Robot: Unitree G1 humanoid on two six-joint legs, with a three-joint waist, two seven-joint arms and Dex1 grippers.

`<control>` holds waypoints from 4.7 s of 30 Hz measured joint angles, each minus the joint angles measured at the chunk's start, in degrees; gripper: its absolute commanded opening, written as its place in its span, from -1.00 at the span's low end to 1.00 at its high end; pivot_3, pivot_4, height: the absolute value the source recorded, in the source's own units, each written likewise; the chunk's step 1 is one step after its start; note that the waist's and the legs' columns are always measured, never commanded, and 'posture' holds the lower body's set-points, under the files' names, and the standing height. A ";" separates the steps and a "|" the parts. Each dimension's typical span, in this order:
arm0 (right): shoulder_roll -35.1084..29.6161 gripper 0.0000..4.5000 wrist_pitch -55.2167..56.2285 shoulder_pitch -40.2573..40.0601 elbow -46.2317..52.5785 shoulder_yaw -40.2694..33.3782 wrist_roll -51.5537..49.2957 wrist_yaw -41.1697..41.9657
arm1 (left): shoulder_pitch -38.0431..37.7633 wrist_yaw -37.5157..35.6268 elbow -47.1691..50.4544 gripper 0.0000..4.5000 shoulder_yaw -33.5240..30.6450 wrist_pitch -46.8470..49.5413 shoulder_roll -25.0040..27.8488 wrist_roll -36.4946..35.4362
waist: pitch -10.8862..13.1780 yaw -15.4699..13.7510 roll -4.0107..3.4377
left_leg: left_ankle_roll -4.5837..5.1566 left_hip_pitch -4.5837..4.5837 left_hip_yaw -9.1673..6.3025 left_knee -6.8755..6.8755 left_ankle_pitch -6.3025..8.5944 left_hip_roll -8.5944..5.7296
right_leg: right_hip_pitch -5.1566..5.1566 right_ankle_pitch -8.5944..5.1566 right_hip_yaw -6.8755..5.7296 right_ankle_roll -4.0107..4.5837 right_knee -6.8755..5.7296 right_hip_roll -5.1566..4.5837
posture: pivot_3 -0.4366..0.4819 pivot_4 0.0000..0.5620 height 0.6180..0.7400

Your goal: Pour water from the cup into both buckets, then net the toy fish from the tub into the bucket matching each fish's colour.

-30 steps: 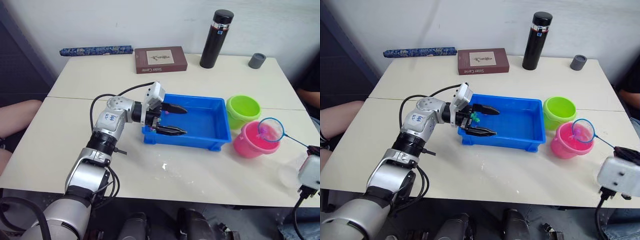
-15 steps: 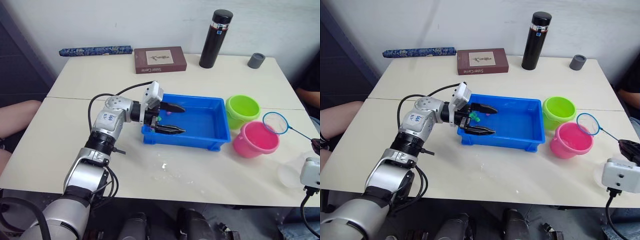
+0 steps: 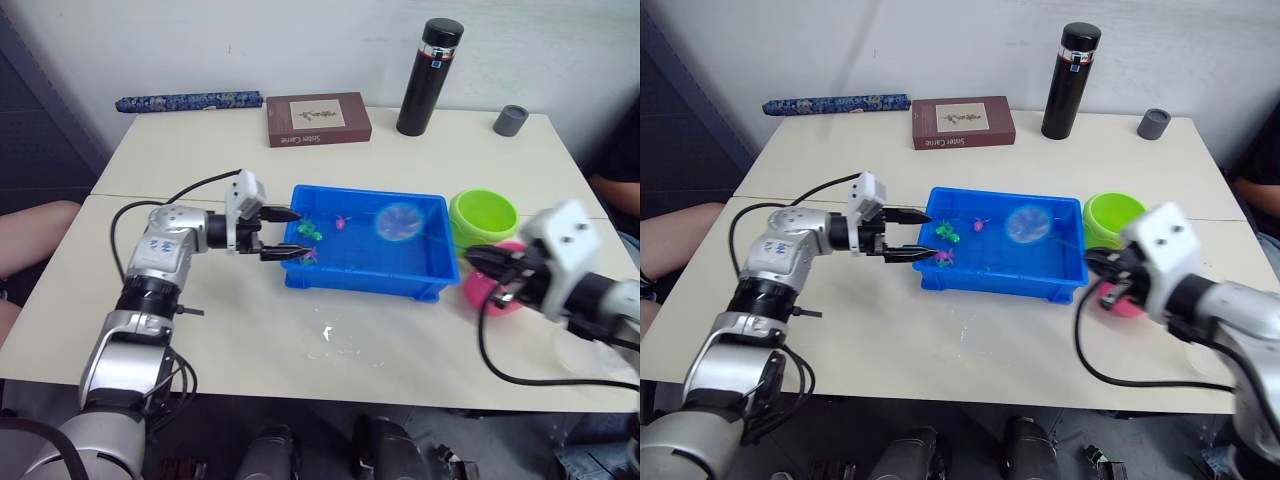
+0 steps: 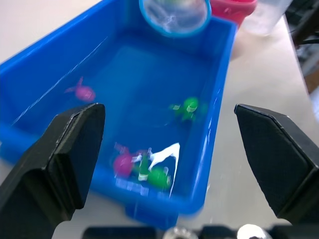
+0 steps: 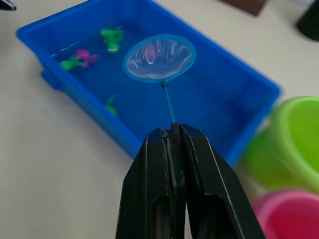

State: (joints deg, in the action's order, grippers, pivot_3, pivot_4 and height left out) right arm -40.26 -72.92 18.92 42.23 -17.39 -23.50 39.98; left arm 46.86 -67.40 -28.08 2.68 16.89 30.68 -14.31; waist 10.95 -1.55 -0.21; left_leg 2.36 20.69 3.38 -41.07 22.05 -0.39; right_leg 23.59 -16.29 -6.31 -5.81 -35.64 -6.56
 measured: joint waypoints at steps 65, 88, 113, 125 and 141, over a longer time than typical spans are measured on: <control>-3.84 -1.00 3.51 -43.86 12.75 -47.77 -9.99 -8.96 | 14.23 -7.71 -10.33 0.99 4.96 -4.01 -18.67 -2.91 | -0.03 -0.02 0.00 | 0.10 0.23 0.27 0.05 -0.02 -0.07 | 0.21 0.09 -0.26 -0.18 0.09 0.05 | -0.05 -0.47 1.00; -7.64 -1.00 80.88 -64.13 -2.36 -33.43 50.94 -6.41 | 15.24 -7.59 -13.04 0.99 3.99 -5.73 -18.09 -1.80 | 0.01 0.01 0.13 | 0.05 -0.17 0.46 0.17 0.00 0.02 | -0.06 0.08 0.00 -0.28 0.24 0.19 | -0.05 -0.47 1.00; -5.18 -1.00 25.92 -4.47 -4.17 6.33 7.56 2.71 | 1.23 -2.61 -0.56 0.99 1.70 -1.05 -1.29 1.86 | -0.06 0.27 -0.09 | 0.07 -0.14 0.25 0.09 0.00 0.02 | 0.02 0.02 -0.02 -0.12 0.01 0.05 | -0.05 -0.47 1.00; -3.32 -1.00 39.63 7.67 -21.02 28.40 17.42 2.68 | -11.07 5.17 20.95 0.99 -2.60 11.54 4.65 -1.16 | -0.06 0.37 -0.07 | 0.12 0.25 0.05 -0.12 0.03 -0.05 | 0.11 0.06 -0.14 -0.19 0.12 0.00 | -0.05 -0.47 1.00; -1.91 -1.00 52.98 9.32 -29.52 33.28 28.39 3.96 | -14.78 10.40 26.69 0.99 -2.90 15.53 5.17 -3.61 | -0.06 0.71 -0.07 | 0.08 0.27 0.03 -0.13 0.02 0.00 | 0.11 0.06 -0.26 -0.19 0.12 0.02 | -0.05 -0.47 1.00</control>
State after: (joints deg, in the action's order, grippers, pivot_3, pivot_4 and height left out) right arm -42.16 -19.94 28.23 12.71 15.89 4.89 43.94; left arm 32.08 -57.00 -1.38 -0.21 32.42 35.85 -17.92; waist 10.89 -0.84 -0.28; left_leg 2.43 20.95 3.41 -41.20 22.07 -0.40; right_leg 23.70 -16.23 -6.57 -6.00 -35.52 -6.54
